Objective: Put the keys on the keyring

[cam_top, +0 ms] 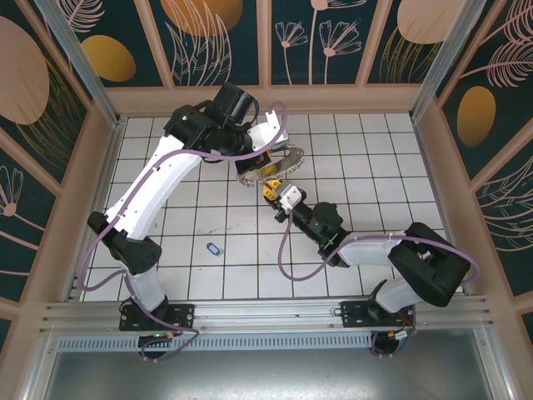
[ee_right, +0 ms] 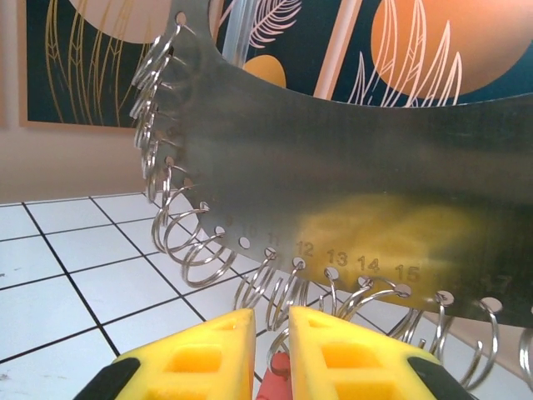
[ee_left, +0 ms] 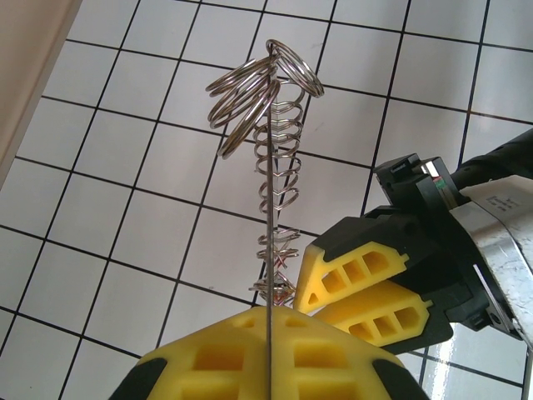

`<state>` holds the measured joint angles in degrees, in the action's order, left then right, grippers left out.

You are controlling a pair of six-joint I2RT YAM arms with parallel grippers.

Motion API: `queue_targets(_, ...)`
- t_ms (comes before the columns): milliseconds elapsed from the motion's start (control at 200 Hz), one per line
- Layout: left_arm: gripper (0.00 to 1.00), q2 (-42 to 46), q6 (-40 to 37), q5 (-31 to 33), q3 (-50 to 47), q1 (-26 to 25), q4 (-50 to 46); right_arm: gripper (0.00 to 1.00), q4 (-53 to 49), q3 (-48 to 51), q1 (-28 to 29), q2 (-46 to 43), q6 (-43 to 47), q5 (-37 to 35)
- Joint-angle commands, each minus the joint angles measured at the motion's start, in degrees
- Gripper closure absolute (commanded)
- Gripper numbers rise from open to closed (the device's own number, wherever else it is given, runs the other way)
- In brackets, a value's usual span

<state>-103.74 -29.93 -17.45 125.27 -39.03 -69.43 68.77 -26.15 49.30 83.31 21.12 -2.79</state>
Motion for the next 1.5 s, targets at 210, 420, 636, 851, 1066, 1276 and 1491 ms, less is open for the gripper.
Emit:
queue_targets(210,1.00,-0.60,0.49,-0.22,1.90,-0.50,-0.36,0.84,3.48,-2.40,0.45,1.36,1.10,-1.53)
queue_targets(420,1.00,-0.72,0.58,-0.38,2.15,-0.53,-0.18,0.83,3.64,-3.20,0.53,2.03,0.94,-0.84)
queue_targets(636,1.00,-0.93,0.75,-0.52,2.25,-0.60,-0.18,0.84,3.91,-3.29,0.61,2.69,1.16,-1.71)
queue_targets(851,1.00,-0.83,0.93,-0.65,2.17,-0.66,-0.22,0.84,4.20,-3.64,0.88,3.33,1.54,-2.47)
queue_targets(1066,1.00,-0.85,1.19,-0.83,2.35,-0.73,-0.11,0.82,4.78,-4.33,1.35,4.44,1.72,-5.47)
queue_targets(1276,1.00,-0.85,1.27,-0.70,2.22,-0.79,-0.09,0.82,5.40,-4.25,1.52,4.65,1.46,-7.77)
queue_targets(1491,1.00,-0.93,1.36,-0.17,2.26,-0.78,-0.01,0.85,4.99,-4.08,1.87,4.67,1.72,-8.26)
